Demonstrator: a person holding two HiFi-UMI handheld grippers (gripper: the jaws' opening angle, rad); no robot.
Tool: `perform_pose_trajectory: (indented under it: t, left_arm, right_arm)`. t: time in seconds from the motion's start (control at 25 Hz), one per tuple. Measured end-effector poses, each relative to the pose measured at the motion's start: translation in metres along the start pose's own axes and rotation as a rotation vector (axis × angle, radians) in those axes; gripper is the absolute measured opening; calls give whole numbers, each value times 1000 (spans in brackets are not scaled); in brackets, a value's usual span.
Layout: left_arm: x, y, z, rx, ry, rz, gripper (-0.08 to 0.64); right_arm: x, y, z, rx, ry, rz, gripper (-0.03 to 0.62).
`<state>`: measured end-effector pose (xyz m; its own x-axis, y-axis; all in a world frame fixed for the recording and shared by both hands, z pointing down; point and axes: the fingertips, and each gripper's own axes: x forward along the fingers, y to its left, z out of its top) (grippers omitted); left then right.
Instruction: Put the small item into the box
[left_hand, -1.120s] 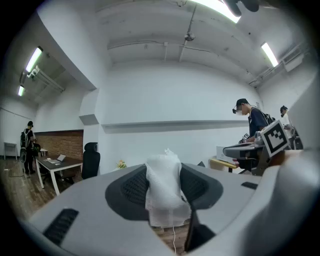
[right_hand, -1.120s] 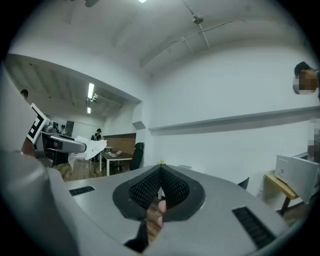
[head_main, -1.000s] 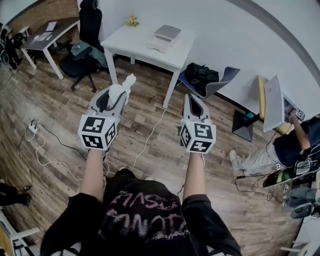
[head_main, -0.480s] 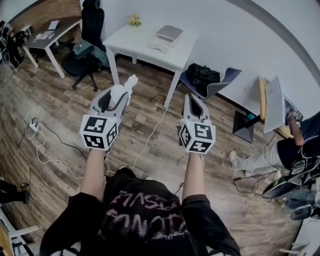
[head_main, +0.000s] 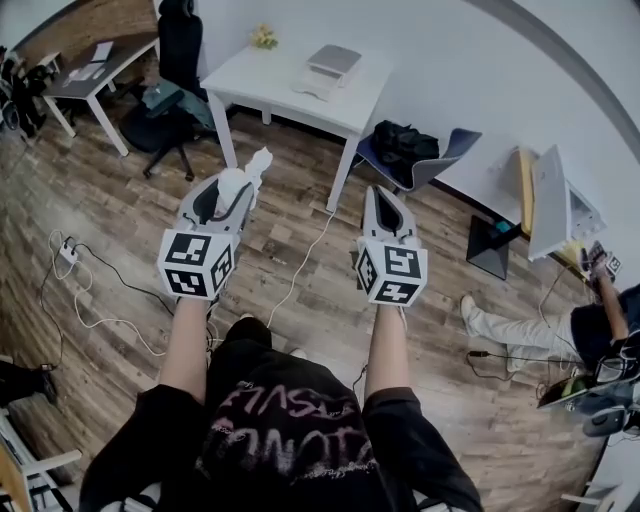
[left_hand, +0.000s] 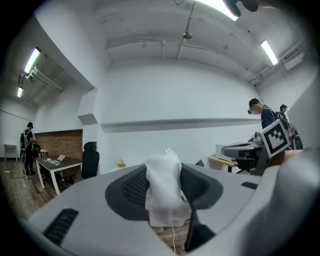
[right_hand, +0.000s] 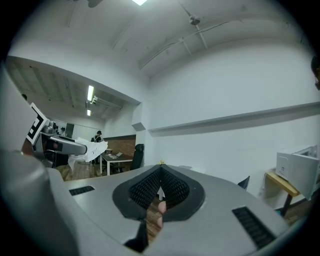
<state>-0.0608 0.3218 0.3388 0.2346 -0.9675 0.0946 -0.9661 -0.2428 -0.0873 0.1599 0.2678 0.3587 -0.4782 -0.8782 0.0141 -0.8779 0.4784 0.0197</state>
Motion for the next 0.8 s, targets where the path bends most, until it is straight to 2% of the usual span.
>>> perform_pose_trajectory:
  t: [0.36,0.8]
  left_arm:
    - [24,4,-3,15,6,-13,183]
    - [81,38,-14,-5,33,-28,183]
  right_arm:
    - [22,-11,-6,10,2,-1,9]
    - [85,-23,-17,6,33,-10,9]
